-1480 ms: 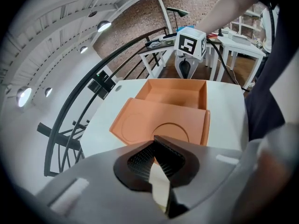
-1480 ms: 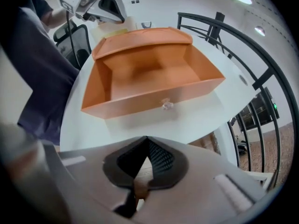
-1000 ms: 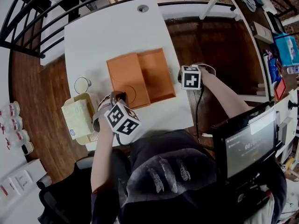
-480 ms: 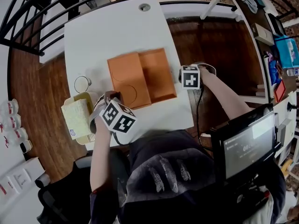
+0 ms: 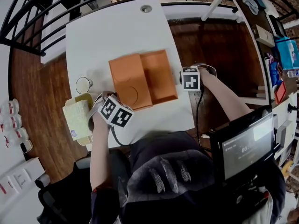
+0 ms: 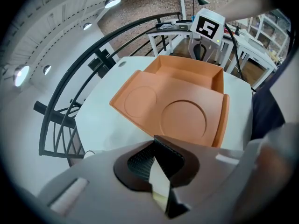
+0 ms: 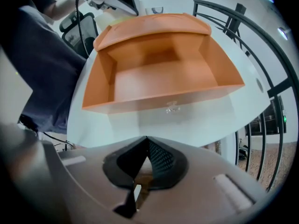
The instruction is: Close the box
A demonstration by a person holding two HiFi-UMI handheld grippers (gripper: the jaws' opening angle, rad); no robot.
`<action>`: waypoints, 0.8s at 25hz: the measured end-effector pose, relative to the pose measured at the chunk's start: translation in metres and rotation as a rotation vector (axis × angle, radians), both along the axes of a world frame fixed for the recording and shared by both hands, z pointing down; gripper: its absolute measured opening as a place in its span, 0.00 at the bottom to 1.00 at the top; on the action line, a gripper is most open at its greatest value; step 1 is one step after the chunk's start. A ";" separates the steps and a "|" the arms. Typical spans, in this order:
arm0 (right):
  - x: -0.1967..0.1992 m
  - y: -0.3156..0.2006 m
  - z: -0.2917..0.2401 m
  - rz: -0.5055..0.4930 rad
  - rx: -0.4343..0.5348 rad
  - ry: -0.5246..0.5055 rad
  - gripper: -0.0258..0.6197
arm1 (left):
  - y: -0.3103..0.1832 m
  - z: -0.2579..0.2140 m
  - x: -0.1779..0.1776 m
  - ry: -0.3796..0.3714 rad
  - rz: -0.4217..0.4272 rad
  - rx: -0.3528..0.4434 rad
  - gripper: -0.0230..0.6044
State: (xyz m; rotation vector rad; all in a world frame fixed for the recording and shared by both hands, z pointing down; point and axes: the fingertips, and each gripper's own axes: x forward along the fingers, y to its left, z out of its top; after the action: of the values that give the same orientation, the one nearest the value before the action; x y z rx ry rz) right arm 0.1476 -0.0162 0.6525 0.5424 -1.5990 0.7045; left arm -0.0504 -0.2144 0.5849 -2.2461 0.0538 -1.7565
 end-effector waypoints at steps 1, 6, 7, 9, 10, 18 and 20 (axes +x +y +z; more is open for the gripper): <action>0.000 0.000 0.000 -0.008 -0.001 0.005 0.05 | 0.001 0.002 0.000 -0.003 -0.001 -0.009 0.06; -0.002 -0.002 0.000 -0.037 -0.010 0.020 0.05 | 0.003 0.004 0.000 -0.012 0.003 -0.028 0.06; -0.007 -0.006 -0.002 -0.025 -0.001 -0.001 0.05 | 0.003 0.003 0.001 -0.012 0.005 -0.028 0.06; -0.021 -0.014 -0.007 -0.003 0.012 -0.048 0.05 | 0.003 0.003 0.001 -0.014 0.008 -0.028 0.06; -0.025 -0.018 -0.007 -0.009 0.013 -0.053 0.05 | 0.003 0.003 0.001 -0.015 0.010 -0.026 0.06; -0.033 -0.027 -0.004 -0.096 0.004 -0.023 0.05 | 0.003 0.005 -0.001 -0.024 0.016 -0.021 0.06; -0.036 -0.027 -0.004 -0.099 0.002 -0.026 0.05 | 0.002 0.004 -0.001 -0.023 0.014 -0.022 0.06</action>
State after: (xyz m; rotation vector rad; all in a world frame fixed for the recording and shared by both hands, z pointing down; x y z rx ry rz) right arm 0.1116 -0.0435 0.6485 0.4541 -1.6395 0.6375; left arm -0.0513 -0.2121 0.5894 -2.2356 0.0135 -1.7839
